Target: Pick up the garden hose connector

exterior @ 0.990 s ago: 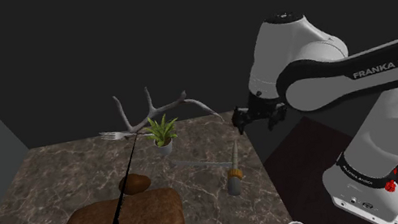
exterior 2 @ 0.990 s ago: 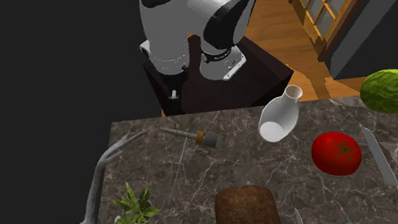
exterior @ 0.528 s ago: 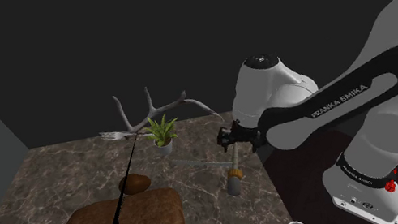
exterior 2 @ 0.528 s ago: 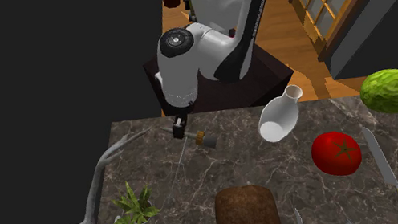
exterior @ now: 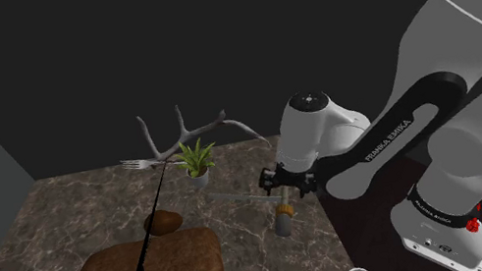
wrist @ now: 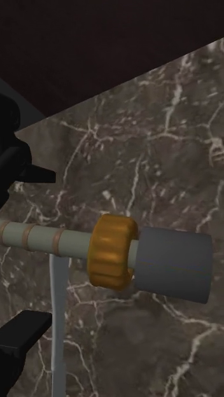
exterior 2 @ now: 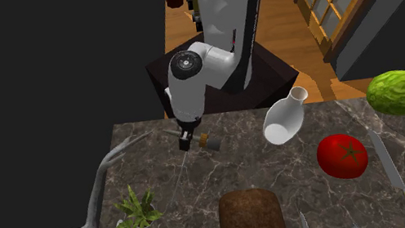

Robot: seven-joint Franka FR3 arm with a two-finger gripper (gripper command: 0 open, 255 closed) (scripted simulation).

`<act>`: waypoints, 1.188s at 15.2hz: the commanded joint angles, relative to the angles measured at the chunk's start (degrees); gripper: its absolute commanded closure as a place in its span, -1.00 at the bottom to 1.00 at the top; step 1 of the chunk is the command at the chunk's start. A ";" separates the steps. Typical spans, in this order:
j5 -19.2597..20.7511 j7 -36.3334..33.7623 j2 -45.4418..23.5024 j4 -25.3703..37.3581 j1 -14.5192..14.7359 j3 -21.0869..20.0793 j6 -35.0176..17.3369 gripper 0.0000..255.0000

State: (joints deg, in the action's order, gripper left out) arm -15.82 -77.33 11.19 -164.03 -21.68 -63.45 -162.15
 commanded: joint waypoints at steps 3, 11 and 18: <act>5.10 -3.52 -2.73 -0.05 -5.43 -4.17 -2.54 1.00; 5.36 -3.72 -2.86 -0.13 -5.70 -4.39 -2.72 1.00; -6.85 5.19 5.63 0.52 7.94 6.78 5.71 1.00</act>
State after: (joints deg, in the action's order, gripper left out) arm -21.60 -72.93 15.78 -163.64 -14.95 -57.72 -157.61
